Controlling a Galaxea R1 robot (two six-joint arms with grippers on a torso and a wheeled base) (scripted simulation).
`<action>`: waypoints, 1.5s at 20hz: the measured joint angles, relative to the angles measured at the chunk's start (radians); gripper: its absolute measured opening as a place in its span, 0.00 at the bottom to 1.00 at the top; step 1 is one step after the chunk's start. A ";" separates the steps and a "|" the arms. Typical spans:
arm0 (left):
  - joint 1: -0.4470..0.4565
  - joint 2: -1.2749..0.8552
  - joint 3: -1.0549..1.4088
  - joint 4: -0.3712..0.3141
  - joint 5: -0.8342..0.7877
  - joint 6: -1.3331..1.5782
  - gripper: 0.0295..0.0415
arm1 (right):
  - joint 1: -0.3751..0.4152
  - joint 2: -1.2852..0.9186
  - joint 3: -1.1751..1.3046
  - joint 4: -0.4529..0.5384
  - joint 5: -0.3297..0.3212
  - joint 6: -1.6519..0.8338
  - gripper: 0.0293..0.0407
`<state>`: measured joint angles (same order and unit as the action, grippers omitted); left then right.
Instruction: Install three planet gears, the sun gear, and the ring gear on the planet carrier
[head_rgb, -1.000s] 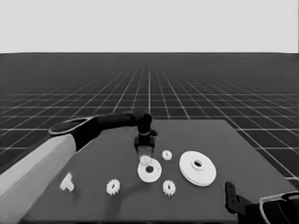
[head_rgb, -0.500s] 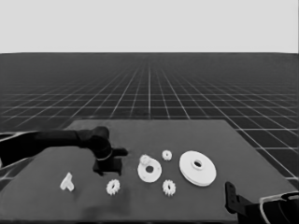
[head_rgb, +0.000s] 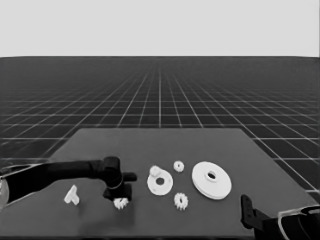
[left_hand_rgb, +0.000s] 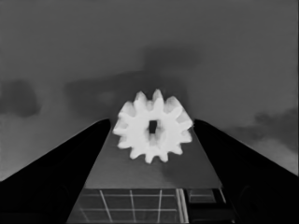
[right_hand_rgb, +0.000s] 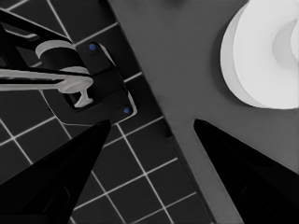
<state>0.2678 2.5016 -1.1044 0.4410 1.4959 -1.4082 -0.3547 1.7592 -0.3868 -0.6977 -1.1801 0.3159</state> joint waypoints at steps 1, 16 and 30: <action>0.003 0.001 -0.003 0.003 -0.002 0.002 0.75 | 0.000 0.000 0.000 0.000 0.000 0.000 0.81; -0.137 -0.029 0.104 -0.133 0.049 -0.061 0.14 | 0.000 0.000 0.000 0.000 0.000 0.000 0.81; -0.256 0.424 -0.271 -0.251 0.071 -0.136 0.14 | 0.000 0.000 0.000 0.000 0.000 0.000 0.81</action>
<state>0.0117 2.9259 -1.3749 0.1901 1.5668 -1.5446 -0.3547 1.7592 -0.3868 -0.6977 -1.1801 0.3159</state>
